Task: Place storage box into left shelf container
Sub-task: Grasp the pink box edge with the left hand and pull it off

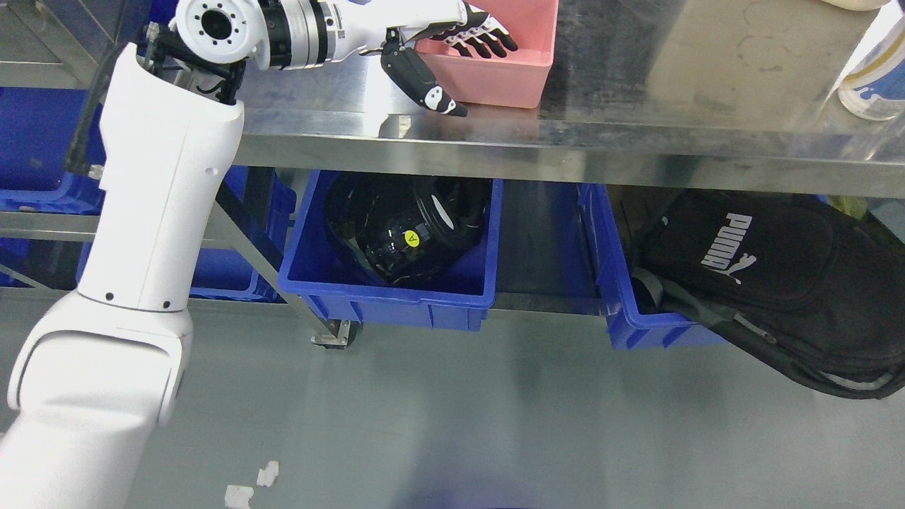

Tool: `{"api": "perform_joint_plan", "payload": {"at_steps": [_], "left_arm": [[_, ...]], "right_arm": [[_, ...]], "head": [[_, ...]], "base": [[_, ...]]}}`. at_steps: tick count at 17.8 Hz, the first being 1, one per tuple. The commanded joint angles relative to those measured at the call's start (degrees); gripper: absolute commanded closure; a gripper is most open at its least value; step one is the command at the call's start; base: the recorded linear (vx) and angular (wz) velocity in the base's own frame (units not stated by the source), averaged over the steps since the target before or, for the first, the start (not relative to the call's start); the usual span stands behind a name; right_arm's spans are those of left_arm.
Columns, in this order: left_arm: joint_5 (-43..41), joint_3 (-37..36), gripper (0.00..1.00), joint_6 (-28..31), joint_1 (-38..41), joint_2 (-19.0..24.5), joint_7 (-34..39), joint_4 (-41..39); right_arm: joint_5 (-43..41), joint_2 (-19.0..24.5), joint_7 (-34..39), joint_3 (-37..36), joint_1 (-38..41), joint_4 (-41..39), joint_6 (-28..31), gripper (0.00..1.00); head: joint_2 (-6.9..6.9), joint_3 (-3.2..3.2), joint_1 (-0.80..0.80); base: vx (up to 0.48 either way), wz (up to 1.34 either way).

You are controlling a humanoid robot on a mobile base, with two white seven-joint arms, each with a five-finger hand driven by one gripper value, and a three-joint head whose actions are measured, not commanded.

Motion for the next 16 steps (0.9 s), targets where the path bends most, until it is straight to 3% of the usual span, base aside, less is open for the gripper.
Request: {"api": "perform_joint_plan", "payload": {"at_steps": [1,5,8,13,16], "left_arm": [[-0.33,2.78,0.52,-0.53,0.38,-4.57,-2.01,6.14],[0.29,8.05,0.81,-5.43,0.73,-4.66,-4.65,6.23],[1.95,12.97,0.97,-9.31,2.22,-5.53,-5.52,6.23],[10.20,26.94,1.00,-9.23,3.01,-6.21,-5.36,6.06],[18.98,28.19,1.00,-9.67,5.64,-6.21,-1.95,5.09]], "right_arm": [[-1.23,-1.00,-0.13,0.00,-0.18,-1.00,-0.04,0.00],[-1.23,-1.00,-0.04,0.00,-0.26,-1.00,0.05,0.00],[-1.23,-1.00,-0.04,0.00,-0.18,-1.00,0.05,0.00],[-1.23,-1.00,-0.04,0.00,-0.18,-1.00,0.05,0.00],[-1.23,-1.00,-0.04,0.00,-0.18,-1.00,0.05,0.00]], "head": [[0.00,0.00,0.00],[0.00,0.00,0.00],[0.06,0.00,0.00],[0.08,0.00,0.00],[0.09,0.00,0.00]], "base": [[0.003,0.09],[0.007,0.08],[0.009,0.16],[0.011,0.07],[-0.006,-0.02]]}}
